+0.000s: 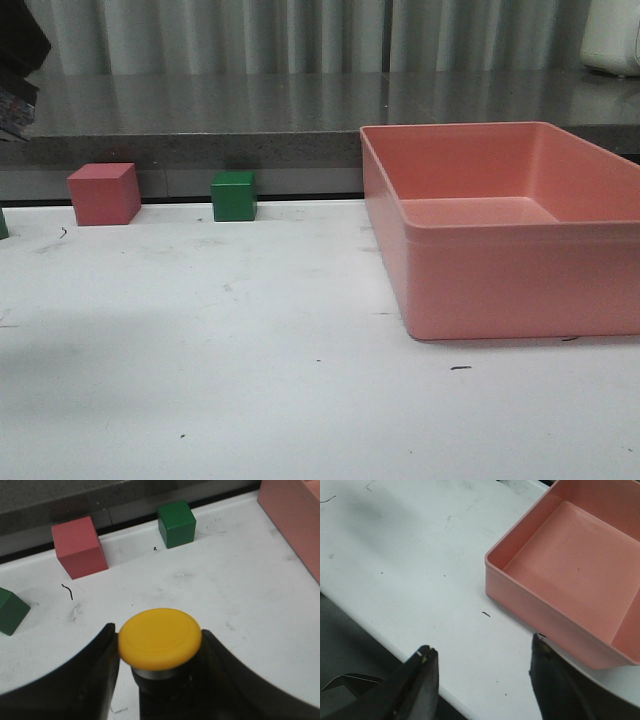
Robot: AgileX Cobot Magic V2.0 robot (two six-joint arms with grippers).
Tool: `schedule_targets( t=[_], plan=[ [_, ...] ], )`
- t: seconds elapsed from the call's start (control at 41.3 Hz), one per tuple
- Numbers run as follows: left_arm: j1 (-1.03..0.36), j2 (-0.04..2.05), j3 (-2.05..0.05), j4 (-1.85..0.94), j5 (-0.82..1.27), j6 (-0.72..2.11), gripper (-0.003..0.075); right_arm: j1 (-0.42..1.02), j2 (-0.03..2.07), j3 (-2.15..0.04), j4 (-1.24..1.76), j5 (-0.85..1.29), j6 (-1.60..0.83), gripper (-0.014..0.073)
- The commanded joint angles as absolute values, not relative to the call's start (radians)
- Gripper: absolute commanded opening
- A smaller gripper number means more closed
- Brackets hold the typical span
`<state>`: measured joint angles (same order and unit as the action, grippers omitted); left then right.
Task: Place and stand button with both arms
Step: 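Rotate the button upright with the left gripper, yellow cap up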
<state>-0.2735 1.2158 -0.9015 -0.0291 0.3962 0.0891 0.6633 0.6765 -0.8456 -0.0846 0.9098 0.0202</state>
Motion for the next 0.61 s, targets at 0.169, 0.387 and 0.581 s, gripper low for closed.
schedule_targets(
  t=[0.169, 0.387, 0.581],
  plan=[
    [-0.27, 1.073, -0.594, -0.045, -0.15, 0.091, 0.0131, 0.658, 0.675, -0.87, -0.088, 0.853, 0.009, 0.0436],
    [-0.27, 1.108, -0.434, -0.045, -0.458, 0.091, 0.0131, 0.658, 0.675, -0.87, -0.088, 0.853, 0.009, 0.0436],
    [-0.27, 1.203, -0.396, -0.045, -0.641, 0.089, 0.0131, 0.658, 0.675, -0.87, -0.088, 0.853, 0.009, 0.0436]
  ],
)
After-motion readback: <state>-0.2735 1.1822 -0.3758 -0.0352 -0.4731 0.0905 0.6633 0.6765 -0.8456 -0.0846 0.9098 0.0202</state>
